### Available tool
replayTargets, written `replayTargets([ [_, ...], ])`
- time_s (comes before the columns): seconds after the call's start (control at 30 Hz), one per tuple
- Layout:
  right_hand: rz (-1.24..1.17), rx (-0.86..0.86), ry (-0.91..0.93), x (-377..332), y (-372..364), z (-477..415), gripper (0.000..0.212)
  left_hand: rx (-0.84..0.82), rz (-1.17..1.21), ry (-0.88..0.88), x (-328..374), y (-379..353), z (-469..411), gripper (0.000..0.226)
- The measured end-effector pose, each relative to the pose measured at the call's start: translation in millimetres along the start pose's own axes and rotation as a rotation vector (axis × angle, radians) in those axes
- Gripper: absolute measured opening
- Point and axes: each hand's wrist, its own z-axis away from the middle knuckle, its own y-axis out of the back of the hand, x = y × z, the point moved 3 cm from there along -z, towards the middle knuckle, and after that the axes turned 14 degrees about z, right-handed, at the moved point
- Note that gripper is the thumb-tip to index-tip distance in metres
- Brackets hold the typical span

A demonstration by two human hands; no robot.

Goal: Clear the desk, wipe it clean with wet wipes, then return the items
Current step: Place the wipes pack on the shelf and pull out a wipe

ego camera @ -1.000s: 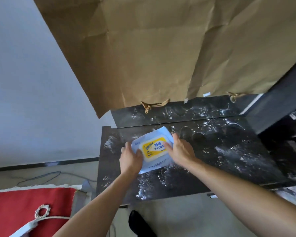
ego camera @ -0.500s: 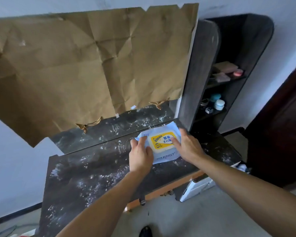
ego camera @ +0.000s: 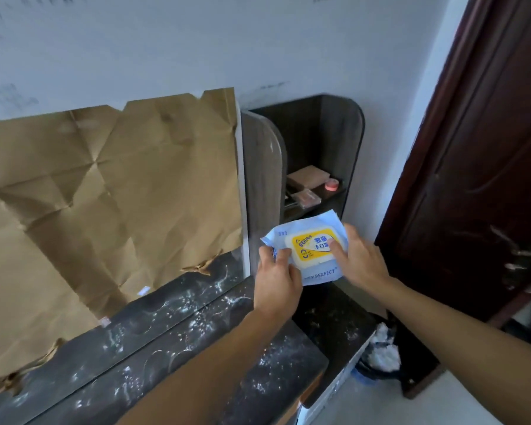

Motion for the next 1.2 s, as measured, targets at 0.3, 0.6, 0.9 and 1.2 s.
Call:
replayTargets([
  [0.3, 0.009, 0.068, -0.048, 41.8, 15.4, -98.1, 0.047, 0.002, 0.046, -0.065, 28.0, -43.6, -84.4, 0.035],
  [0.6, -0.072, 0.028, 0.148, 48.5, -4.5, -218.3, 0.048, 0.204, 0.031, 0.056, 29.4, -80.6, -160.0, 0.047],
  [0.9, 0.167, -0.005, 0.554, 36.5, -35.9, -267.7, 0.049, 0.352, -0.274, 0.244, 5.2, -96.2, -190.3, 0.034],
  [1.2, 0.074, -0.076, 1.028, 38.0, -39.6, -286.6, 0.057, 0.364, -0.513, 0.172, -11.8, -110.6, -188.6, 0.047],
])
